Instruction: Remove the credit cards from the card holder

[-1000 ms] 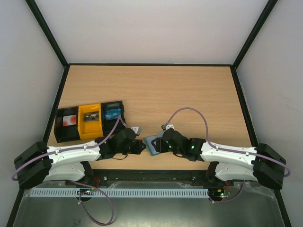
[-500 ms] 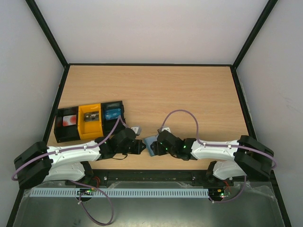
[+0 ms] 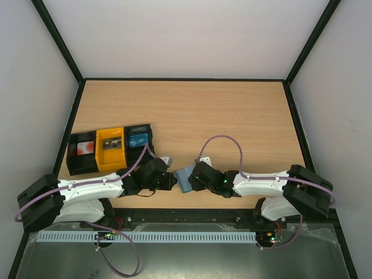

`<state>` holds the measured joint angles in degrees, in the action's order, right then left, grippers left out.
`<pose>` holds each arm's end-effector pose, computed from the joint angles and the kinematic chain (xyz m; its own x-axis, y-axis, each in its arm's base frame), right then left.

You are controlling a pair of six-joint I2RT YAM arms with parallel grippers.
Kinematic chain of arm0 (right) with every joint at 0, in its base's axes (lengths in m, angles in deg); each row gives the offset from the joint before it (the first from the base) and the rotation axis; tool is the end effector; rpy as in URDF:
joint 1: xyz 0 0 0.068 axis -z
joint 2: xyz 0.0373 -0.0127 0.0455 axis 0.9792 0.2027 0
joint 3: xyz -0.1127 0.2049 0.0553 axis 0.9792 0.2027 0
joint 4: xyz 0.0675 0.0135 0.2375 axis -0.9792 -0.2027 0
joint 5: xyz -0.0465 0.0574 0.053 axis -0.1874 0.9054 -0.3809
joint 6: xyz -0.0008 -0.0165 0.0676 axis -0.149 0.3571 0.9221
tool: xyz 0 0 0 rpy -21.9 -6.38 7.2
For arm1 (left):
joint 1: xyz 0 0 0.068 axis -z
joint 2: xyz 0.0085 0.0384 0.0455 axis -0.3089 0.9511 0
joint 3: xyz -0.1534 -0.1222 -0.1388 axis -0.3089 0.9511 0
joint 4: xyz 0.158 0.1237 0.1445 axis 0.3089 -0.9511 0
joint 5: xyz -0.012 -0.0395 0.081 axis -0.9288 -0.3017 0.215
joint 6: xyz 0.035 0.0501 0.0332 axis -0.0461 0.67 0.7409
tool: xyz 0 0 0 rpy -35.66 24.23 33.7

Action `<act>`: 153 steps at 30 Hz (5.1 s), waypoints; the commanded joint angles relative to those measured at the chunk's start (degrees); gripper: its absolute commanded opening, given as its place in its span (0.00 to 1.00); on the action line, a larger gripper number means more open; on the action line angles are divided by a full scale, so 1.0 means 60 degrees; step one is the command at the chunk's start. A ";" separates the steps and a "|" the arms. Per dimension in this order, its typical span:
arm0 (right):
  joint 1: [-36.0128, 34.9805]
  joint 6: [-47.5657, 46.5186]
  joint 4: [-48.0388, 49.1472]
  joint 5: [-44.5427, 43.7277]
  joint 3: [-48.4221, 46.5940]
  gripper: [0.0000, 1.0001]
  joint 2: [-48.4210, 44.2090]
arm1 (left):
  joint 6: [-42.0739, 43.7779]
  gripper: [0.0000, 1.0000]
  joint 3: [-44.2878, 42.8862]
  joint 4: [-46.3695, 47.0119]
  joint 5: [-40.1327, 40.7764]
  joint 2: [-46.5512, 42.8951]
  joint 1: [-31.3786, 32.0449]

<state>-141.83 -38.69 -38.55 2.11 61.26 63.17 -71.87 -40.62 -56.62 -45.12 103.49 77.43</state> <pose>0.1119 0.2202 0.1024 -0.8670 -0.1629 -0.4709 -0.3855 0.8181 0.4268 0.1180 -0.2084 0.1355 -0.9130 -0.0173 -0.4077 0.2651 0.7344 -0.6248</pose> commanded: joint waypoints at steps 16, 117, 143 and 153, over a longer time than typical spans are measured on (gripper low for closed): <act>-0.0069 0.1099 -0.0396 -0.0869 0.0876 0.27 -0.0680 | 0.0083 0.04 0.0226 -0.0522 0.0335 -0.0034 -0.1230; -0.0069 0.2678 0.2014 0.0352 0.2727 0.03 -0.2139 | -0.0480 0.83 0.0243 0.3055 -0.1288 0.1857 -0.1249; -0.0062 0.1943 0.0106 -0.0185 0.1855 0.33 -0.3493 | -0.1461 0.81 -0.0232 0.5006 -0.2482 0.2362 -0.0606; -0.0062 0.1549 -0.1797 -0.0361 0.1472 0.48 -0.5504 | -0.1627 0.80 -0.0932 0.6027 -0.3070 0.3663 -0.0562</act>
<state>-142.07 -27.43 -42.33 1.74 72.67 33.92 -81.16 -44.09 -25.00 -61.27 122.48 73.61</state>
